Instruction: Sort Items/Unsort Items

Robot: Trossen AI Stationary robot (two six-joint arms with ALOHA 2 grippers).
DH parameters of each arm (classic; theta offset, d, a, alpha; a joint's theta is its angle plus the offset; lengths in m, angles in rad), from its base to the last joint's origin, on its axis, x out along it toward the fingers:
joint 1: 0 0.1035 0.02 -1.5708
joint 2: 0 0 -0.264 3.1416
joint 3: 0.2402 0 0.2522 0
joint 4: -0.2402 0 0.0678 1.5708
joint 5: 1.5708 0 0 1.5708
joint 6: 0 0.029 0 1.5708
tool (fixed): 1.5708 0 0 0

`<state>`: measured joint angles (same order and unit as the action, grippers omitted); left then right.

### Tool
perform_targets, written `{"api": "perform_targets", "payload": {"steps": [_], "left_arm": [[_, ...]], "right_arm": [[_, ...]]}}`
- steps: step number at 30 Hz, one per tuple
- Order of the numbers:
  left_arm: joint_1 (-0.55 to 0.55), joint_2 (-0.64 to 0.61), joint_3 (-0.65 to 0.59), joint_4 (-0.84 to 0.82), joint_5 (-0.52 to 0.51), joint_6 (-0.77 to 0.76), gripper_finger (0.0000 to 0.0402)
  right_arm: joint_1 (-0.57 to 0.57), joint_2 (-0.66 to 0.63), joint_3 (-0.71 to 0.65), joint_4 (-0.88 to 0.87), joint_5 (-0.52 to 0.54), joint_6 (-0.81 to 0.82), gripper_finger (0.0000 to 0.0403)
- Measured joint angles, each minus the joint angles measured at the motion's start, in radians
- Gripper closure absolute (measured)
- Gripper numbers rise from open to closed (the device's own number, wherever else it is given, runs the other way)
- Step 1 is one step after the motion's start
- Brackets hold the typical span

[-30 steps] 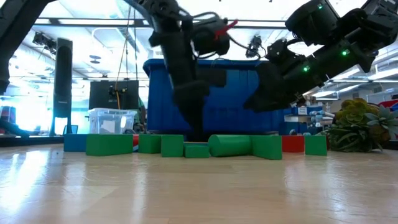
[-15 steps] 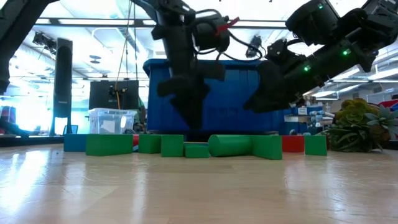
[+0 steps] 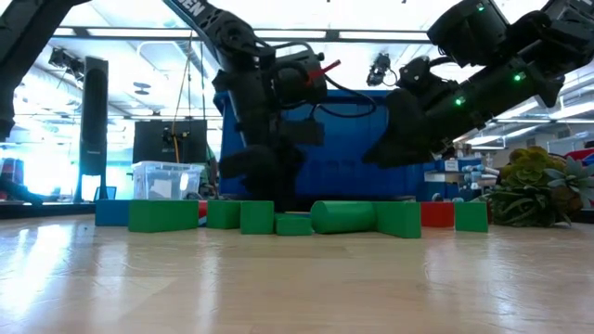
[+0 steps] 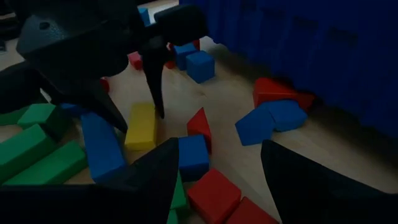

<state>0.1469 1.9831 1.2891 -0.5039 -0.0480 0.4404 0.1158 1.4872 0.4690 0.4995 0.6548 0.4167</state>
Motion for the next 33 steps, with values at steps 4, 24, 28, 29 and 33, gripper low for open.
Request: {"api": "perform_targets", "payload": {"steps": [4, 24, 28, 29, 33], "left_arm": [[0.004, 0.0, -0.002, 0.005, 0.035, -0.001, 0.0234], [-0.007, -0.228, 0.288, -0.161, -0.063, -0.13, 0.027], [0.025, -0.279, 0.342, -0.028, -0.138, -0.132, 0.027], [0.036, -0.281, 0.354, 0.011, -0.157, -0.131, 0.027], [0.1, -0.281, 0.407, 0.146, -0.203, -0.131, 0.027]], "right_arm": [[0.0, 0.0, 0.0, 0.0, 0.022, 0.0, 0.0174], [0.002, 0.0, 0.0, 0.0, 0.029, -0.018, 0.0174], [0.002, 0.0, 0.0, 0.012, 0.031, -0.018, 0.0174], [0.002, 0.0, 0.0, 0.011, 0.032, -0.018, 0.0174], [0.002, 0.0, 0.0, 0.014, 0.032, -0.019, 0.0174]]}}
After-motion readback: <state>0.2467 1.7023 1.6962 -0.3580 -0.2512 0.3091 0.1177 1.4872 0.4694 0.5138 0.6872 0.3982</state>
